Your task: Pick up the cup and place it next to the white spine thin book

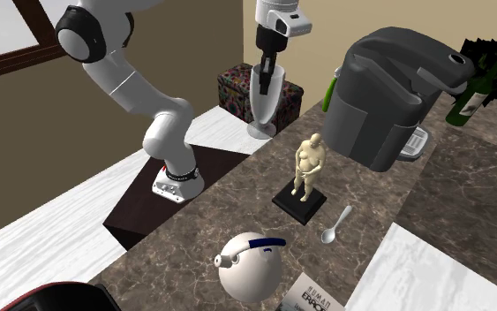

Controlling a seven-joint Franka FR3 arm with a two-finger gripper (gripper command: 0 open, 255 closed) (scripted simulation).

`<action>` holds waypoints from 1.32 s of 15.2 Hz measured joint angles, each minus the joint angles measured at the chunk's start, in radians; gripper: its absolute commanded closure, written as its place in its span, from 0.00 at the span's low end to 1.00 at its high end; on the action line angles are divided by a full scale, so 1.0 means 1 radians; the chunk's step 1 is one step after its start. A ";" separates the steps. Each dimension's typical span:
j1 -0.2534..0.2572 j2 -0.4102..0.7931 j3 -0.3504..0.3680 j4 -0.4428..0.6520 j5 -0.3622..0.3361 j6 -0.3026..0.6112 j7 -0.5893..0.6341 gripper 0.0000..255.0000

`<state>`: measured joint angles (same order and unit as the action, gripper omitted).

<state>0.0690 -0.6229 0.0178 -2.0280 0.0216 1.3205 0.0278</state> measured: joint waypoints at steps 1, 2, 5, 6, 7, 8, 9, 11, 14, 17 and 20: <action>-0.005 0.011 -0.016 -0.016 -0.011 0.026 -0.020 1.00; -0.009 0.022 -0.028 -0.027 -0.019 0.048 -0.035 1.00; -0.021 0.082 -0.067 -0.023 -0.043 0.105 -0.083 1.00; -0.025 0.106 -0.080 -0.018 -0.049 0.124 -0.099 1.00; -0.029 0.129 -0.091 -0.010 -0.055 0.139 -0.113 1.00; -0.034 0.154 -0.105 0.000 -0.061 0.155 -0.130 1.00; -0.039 0.179 -0.120 -0.001 -0.067 0.180 -0.149 1.00; -0.046 0.222 -0.142 0.009 -0.073 0.214 -0.177 1.00; -0.058 0.311 -0.178 0.041 -0.079 0.272 -0.224 1.00; -0.069 0.396 -0.207 0.080 -0.076 0.320 -0.265 1.00; -0.085 0.493 -0.239 0.147 -0.066 0.352 -0.315 1.00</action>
<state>-0.0159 -0.1300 -0.2210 -1.8813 -0.0445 1.6727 -0.2868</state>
